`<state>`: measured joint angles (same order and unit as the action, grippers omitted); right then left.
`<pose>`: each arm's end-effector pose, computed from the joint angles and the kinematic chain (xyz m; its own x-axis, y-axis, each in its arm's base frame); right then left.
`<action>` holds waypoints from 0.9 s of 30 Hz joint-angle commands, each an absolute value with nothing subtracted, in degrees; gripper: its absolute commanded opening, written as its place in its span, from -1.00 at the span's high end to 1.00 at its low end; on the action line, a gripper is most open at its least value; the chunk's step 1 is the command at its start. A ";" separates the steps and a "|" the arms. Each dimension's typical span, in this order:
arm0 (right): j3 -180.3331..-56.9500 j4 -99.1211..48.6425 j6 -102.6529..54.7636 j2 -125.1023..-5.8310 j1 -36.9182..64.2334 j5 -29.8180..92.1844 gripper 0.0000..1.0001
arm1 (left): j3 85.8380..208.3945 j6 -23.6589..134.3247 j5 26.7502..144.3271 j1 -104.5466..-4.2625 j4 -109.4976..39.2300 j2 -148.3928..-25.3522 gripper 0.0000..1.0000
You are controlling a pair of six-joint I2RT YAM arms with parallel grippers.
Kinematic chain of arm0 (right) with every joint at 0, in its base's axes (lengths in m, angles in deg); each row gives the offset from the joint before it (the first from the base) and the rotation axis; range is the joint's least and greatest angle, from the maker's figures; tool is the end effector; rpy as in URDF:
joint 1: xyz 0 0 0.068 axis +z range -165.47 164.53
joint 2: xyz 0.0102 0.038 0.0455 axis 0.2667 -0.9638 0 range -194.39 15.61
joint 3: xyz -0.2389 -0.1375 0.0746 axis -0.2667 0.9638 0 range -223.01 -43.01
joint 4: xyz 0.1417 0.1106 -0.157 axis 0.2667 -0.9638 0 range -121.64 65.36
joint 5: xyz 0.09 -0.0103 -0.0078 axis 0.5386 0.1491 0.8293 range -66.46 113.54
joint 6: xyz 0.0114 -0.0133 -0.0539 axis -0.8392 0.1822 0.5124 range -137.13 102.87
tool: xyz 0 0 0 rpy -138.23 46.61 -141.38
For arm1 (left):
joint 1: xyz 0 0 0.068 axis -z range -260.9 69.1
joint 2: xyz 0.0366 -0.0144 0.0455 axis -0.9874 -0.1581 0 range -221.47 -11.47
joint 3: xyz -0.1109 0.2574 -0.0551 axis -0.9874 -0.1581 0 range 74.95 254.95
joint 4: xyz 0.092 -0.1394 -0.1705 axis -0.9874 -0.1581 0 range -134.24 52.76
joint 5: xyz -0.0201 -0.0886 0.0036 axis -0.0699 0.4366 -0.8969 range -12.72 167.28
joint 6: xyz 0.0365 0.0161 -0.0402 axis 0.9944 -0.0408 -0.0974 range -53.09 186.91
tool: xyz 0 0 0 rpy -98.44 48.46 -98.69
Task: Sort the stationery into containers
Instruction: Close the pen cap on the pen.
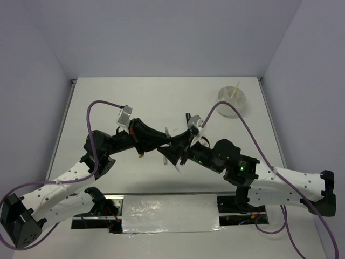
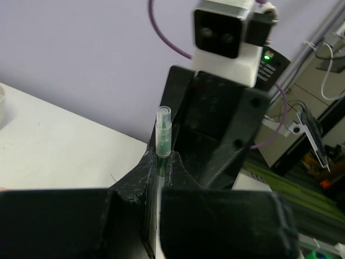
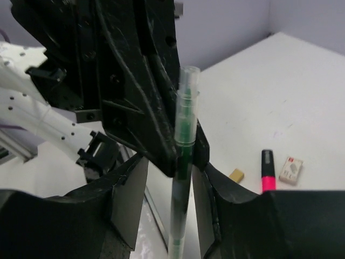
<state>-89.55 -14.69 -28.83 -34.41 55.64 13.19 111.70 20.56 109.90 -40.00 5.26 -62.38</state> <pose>0.0644 0.1660 0.3851 -0.1412 0.2032 -0.9689 -0.8622 0.4557 0.2212 0.1132 -0.1263 0.3839 -0.4109 -0.4503 -0.7927 0.8878 0.0000 -0.4602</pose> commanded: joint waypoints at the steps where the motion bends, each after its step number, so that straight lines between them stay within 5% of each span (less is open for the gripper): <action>1: -91.17 -16.12 -30.05 -35.71 55.64 16.42 0.10 | 114.05 22.96 115.33 -39.68 10.05 -62.70 1.00; 6: -90.38 -15.94 -30.05 -35.19 55.72 15.20 0.56 | 114.59 24.63 114.55 -39.68 7.33 -62.18 1.00; 14: -88.36 -14.89 -30.40 -34.84 55.72 14.49 0.29 | 116.43 26.92 112.78 -39.68 3.55 -60.69 1.00; 16: -88.27 -14.98 -30.40 -35.01 55.81 14.32 0.87 | 116.78 27.10 113.31 -39.68 3.28 -60.77 1.00; 21: -87.92 -13.84 -30.49 -34.92 55.72 14.40 1.00 | 115.91 27.45 112.26 -39.68 3.37 -59.99 0.34; 25: -87.57 -13.13 -30.58 -34.84 55.72 14.40 1.00 | 116.61 28.59 111.73 -39.68 1.44 -59.54 0.13; 27: -87.74 -13.04 -30.75 -35.01 55.72 14.23 1.00 | 117.40 29.38 111.21 -39.68 -0.41 -59.37 -0.20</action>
<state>-87.69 -16.31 -30.58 -35.78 55.64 14.92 114.26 27.01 112.02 -39.85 -0.79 -60.46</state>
